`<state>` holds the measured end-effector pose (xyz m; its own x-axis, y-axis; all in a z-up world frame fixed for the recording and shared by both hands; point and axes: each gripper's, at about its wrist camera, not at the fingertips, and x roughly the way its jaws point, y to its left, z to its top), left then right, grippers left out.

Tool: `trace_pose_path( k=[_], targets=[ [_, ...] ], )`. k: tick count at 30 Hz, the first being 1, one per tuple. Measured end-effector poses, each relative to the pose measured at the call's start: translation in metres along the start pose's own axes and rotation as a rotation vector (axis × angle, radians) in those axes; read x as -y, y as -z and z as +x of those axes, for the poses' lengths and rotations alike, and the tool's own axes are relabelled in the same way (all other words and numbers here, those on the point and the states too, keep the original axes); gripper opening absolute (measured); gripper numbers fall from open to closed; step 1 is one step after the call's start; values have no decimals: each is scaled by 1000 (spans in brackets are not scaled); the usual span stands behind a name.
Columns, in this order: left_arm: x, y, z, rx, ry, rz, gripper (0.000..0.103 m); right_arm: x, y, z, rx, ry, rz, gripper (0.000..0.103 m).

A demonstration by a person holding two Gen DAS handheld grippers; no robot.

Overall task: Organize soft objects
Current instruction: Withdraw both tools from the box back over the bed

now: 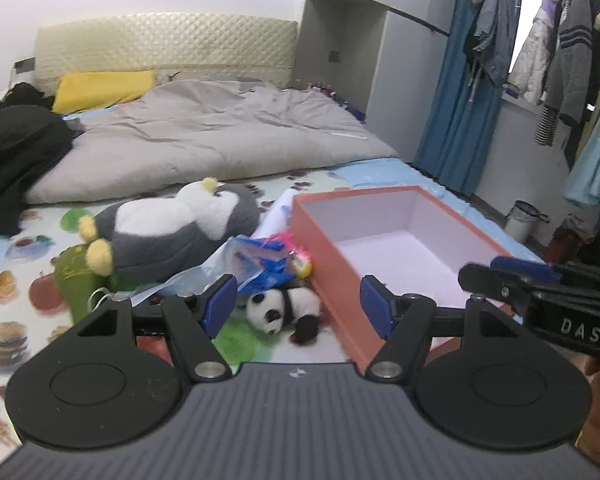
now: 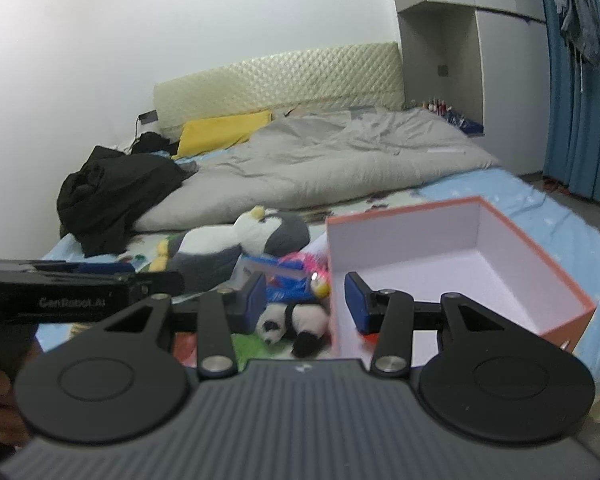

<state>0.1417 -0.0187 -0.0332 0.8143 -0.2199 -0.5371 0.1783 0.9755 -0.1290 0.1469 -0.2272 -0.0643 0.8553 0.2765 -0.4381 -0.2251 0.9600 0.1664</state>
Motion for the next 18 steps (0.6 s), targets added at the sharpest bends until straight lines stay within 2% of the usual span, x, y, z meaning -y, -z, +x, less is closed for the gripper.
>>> trace_pose_path(
  k=[12,18],
  targets=[
    [-30,41,-6,-16,-53,-119,73,-33,46,-1,-43,-12,-46,46],
    [-47,65,-9,-35,-84,-170,73,-47,72,5,-110,-31,-67,46]
  ],
)
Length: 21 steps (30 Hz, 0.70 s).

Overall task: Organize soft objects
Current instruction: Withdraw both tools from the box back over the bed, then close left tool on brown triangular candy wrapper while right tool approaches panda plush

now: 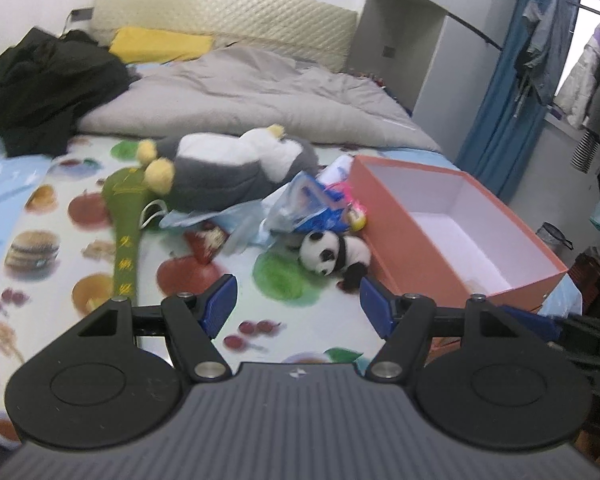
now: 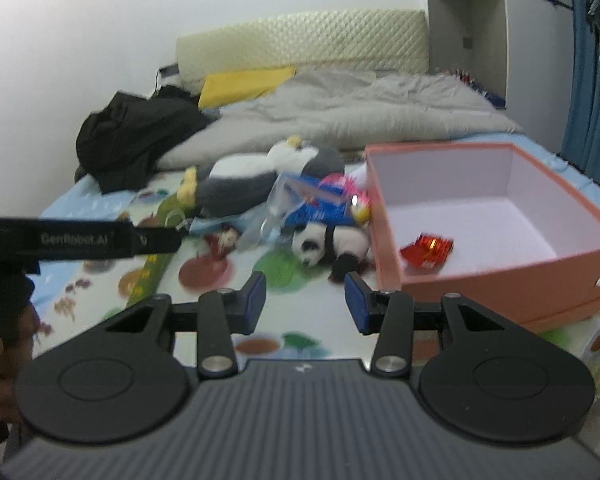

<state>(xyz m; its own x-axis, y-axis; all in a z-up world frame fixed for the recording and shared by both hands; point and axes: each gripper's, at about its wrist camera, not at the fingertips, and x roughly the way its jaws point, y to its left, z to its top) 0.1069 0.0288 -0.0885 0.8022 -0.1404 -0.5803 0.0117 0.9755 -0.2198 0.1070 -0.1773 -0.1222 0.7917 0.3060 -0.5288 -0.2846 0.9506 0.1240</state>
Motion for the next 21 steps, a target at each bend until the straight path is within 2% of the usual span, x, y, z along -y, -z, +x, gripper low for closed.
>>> trace_pose_path(
  k=[11,21],
  targets=[
    [-28,33,15,-46,-52,-66,73,-18,20,17,-64,-17,-28,46],
    [-54,18,79,-53,-106,-71,73,-15,9,66,-91,6,-17,46]
  ],
)
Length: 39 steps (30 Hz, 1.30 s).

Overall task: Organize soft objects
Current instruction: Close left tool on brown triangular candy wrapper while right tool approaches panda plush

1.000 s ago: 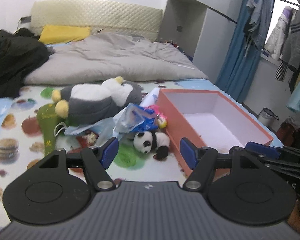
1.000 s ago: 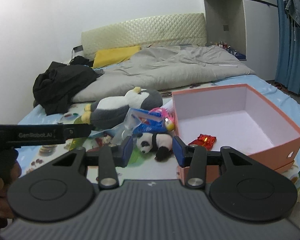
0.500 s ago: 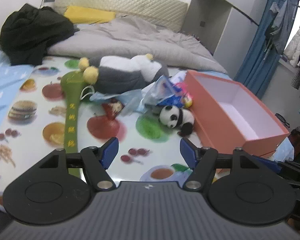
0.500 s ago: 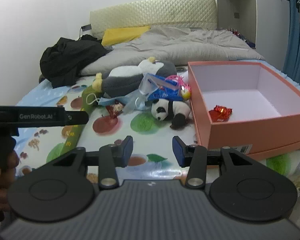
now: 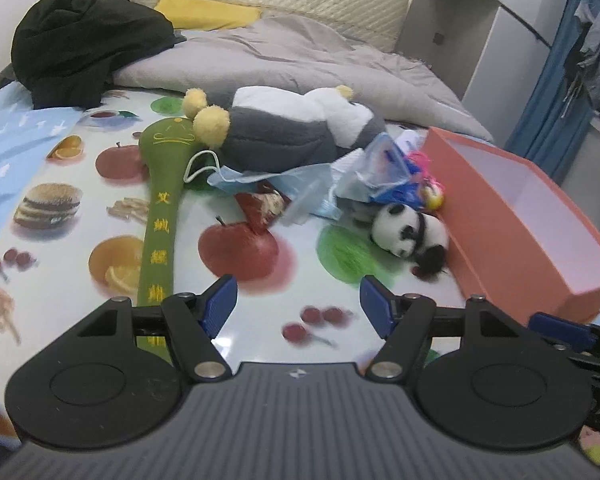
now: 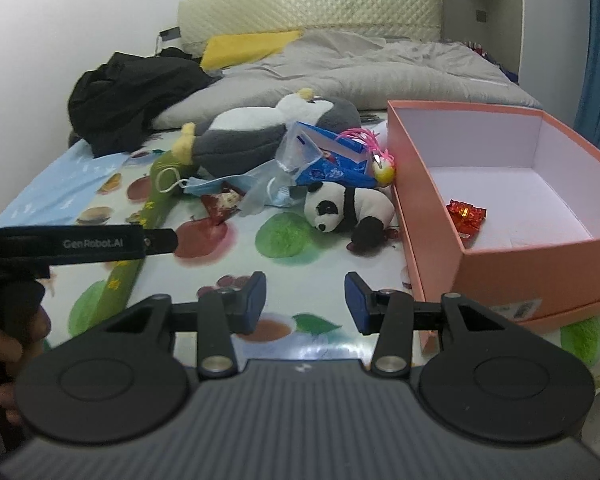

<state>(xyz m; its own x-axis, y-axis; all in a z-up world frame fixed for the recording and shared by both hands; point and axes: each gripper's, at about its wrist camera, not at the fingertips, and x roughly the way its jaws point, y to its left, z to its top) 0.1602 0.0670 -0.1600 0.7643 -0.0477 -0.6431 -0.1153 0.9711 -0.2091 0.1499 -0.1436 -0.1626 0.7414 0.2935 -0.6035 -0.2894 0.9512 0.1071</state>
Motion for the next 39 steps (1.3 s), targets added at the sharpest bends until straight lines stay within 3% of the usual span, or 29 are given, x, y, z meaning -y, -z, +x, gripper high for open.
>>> trace_pose_path(
  k=[16,31,34,36,39],
  targets=[
    [-23,-33,126,-45,-80,30,75,14,-29,108,-76,9,124,46],
    [-33,-51,176,-20,-79,18,74,17,-40,164,-114,25,182,45],
    [-32,-52,179,-24,-59,11,63,15,-40,166,-118,38,166,40],
    [-32,-53,180,-25,-54,3,56,16,-41,166,-118,41,161,29],
    [-31,-52,177,-8,-49,-7,43,17,-41,162,-115,39,151,21]
  ],
)
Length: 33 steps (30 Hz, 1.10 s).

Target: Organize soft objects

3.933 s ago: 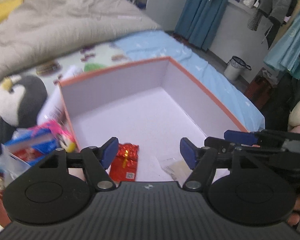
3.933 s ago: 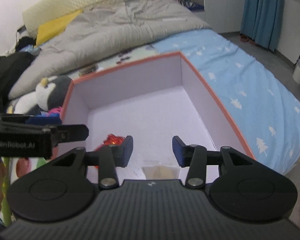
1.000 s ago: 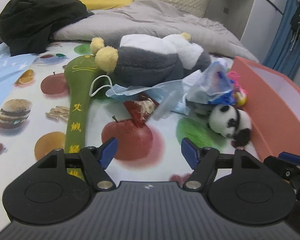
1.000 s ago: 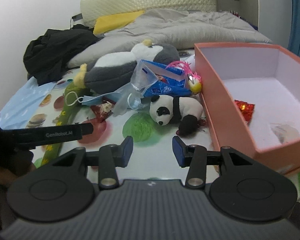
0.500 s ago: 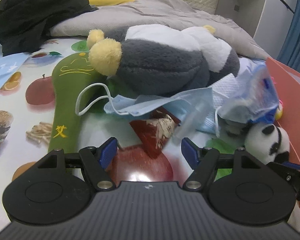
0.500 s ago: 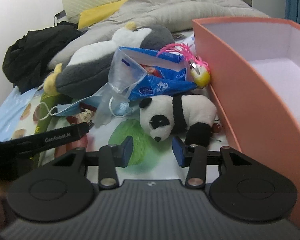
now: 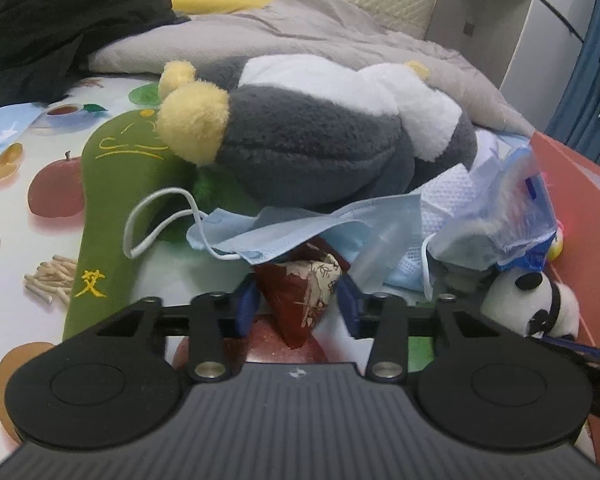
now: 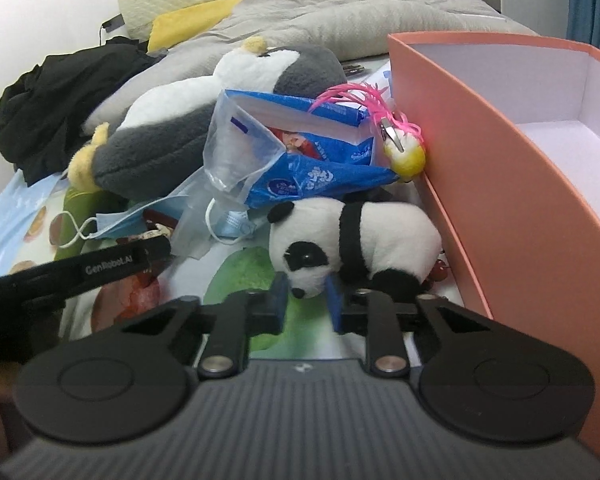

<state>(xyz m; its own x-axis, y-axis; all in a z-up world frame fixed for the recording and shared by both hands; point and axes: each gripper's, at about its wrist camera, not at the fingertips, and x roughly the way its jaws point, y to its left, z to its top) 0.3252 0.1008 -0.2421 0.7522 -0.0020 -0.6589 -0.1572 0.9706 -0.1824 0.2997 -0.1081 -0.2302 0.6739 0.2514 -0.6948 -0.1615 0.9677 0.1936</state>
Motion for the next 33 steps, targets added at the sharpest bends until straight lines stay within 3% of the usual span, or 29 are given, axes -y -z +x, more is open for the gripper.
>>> trace_pose_path(
  k=[5,13,17,20,24,33],
  targets=[
    [-1,3,-11,8,0,-23,39,0,2,-9,2,-6,-15,5],
    [-3,18,-46,10,-10,-92,39,-4,14,-28,8,-12,-46,5],
    [-6,31,-62,1,-14,-122,39,-1,19,-32,22,72,-26,12],
    [-8,39,-68,-9,-14,-144,39,-8,22,-29,31,123,-72,46],
    [-8,44,-69,-16,-10,-149,39,-19,24,-26,51,160,-83,46],
    [-8,45,-69,-17,8,-148,39,-29,26,-10,135,355,-105,45]
  ],
)
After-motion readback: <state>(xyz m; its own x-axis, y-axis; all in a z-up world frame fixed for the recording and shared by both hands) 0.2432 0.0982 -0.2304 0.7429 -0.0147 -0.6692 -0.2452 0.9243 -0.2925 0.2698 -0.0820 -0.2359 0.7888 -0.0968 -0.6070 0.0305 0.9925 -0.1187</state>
